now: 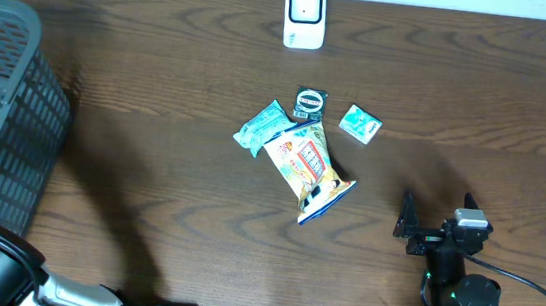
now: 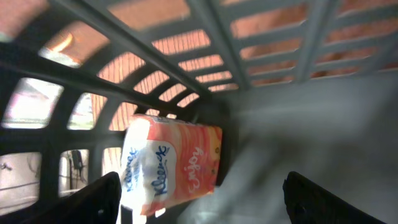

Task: Scan the item barcode
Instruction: 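Lower the left gripper into the basket toward the orange tissue pack, then grasp the orange tissue pack with the left gripper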

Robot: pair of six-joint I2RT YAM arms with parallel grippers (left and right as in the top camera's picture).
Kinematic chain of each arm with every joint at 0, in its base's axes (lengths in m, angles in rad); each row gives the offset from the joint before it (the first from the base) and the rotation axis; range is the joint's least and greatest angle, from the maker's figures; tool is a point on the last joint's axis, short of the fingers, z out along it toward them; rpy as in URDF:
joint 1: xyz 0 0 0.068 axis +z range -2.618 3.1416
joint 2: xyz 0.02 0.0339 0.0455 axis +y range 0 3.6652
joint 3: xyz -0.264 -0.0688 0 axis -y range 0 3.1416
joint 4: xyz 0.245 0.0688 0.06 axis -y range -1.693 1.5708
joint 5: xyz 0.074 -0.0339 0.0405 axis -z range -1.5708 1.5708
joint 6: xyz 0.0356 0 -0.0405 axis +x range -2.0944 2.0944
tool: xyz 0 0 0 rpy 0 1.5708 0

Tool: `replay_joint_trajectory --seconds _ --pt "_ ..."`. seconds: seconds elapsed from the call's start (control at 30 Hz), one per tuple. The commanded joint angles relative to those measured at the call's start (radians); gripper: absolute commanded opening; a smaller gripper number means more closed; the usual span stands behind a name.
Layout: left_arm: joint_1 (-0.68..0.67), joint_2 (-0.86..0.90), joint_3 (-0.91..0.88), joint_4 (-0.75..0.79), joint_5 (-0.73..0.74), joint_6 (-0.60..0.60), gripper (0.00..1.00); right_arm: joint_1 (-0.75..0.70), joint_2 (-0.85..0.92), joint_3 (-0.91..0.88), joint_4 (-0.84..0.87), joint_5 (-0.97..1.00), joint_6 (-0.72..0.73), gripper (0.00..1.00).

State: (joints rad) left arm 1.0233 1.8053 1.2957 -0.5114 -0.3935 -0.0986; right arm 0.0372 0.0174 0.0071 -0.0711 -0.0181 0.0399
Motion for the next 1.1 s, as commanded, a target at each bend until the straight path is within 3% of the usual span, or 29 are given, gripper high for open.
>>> replay_joint_trajectory --seconds 0.0,0.23,0.3,0.4,0.5,0.63,0.7,0.77,1.07 --pt "0.019 0.048 0.002 0.002 0.019 0.026 0.82 0.01 -0.004 -0.002 -0.004 0.005 -0.011 0.99" --pt "0.033 0.064 0.001 0.035 0.024 0.023 0.83 0.01 -0.004 -0.002 -0.004 0.005 -0.011 0.99" --pt "0.037 0.064 0.001 0.039 0.092 0.024 0.79 0.01 -0.004 -0.002 -0.004 0.005 -0.011 0.99" --pt "0.041 0.064 0.001 0.039 0.232 0.024 0.66 0.01 -0.004 -0.002 -0.004 0.005 -0.011 0.99" --pt "0.04 0.069 -0.006 0.039 0.332 0.023 0.66 0.01 -0.004 -0.002 -0.004 0.005 -0.011 0.99" --pt "0.04 0.071 -0.035 0.039 0.343 0.023 0.7 0.01 -0.004 -0.002 -0.004 0.005 -0.011 0.99" --pt "0.04 0.071 -0.037 0.039 0.342 0.023 0.84 0.01 -0.004 -0.002 -0.004 0.005 -0.011 0.99" --pt "0.04 0.071 -0.037 0.039 0.342 0.023 0.89 0.01 -0.004 -0.002 -0.004 0.005 -0.011 0.99" --pt "0.04 0.079 -0.037 0.087 0.284 0.025 0.91 0.01 -0.004 -0.002 -0.004 0.005 -0.011 0.99"
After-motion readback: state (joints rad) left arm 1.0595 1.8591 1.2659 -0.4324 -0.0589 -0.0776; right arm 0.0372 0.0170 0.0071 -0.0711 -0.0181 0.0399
